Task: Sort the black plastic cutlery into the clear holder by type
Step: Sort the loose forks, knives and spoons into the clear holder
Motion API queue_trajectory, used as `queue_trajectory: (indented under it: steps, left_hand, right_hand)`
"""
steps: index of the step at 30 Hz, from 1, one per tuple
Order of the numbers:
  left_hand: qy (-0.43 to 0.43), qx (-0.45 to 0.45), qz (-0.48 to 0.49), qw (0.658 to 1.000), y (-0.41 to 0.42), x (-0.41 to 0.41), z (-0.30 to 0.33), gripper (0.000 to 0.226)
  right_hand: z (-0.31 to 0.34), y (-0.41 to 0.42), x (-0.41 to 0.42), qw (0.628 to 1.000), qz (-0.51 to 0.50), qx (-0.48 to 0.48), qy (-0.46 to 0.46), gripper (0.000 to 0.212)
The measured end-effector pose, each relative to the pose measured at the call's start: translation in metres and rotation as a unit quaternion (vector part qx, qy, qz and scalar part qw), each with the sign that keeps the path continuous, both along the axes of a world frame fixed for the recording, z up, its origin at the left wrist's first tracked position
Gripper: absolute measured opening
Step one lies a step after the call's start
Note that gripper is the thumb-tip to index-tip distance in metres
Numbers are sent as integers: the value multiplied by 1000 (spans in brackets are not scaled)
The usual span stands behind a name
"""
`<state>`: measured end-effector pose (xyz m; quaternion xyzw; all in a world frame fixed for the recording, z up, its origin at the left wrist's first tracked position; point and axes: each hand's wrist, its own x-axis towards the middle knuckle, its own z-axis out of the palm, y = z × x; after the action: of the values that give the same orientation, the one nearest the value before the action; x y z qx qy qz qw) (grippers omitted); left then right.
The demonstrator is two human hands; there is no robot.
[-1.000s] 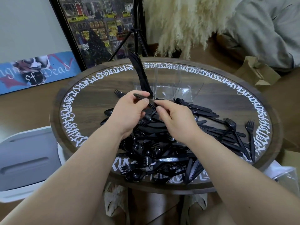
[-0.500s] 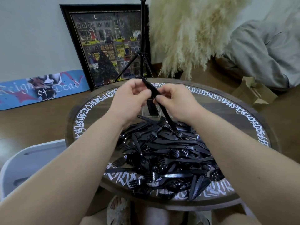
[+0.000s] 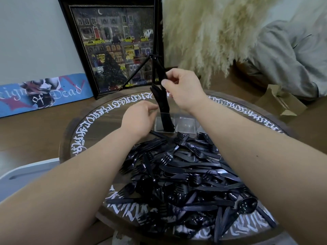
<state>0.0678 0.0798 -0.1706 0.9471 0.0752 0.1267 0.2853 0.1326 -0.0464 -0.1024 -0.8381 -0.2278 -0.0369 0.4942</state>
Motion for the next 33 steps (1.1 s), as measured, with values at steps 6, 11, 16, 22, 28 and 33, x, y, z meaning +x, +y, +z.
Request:
queue_trajectory:
  steps: [6,11,16,22,28,33]
  left_hand:
    - [-21,2,-5,1000,8,-8,-3,29]
    - [9,-44,39,998,17,-41,-4,29]
    - [79,-52,66,993,17,-82,-20,27]
    - [135,-26,89,987,10,-114,-42,21]
    - [215,72,40,973,19,-121,-46,40]
    - [147,48,71,985,25,-114,-45,30]
  right_hand:
    - [-26,12,12,975,24,-221,-23,20]
    - [-25,-3,-5,967,-18,-244,-76,34]
    - [-44,-32,-60,971,13,-230,-62,24]
    - [-88,-51,-86,939,57,-339,-22,24]
    - [-101,-47,-87,908,124,-398,-39,24]
    - [-107,-43,-79,907,114,-400,-65,24]
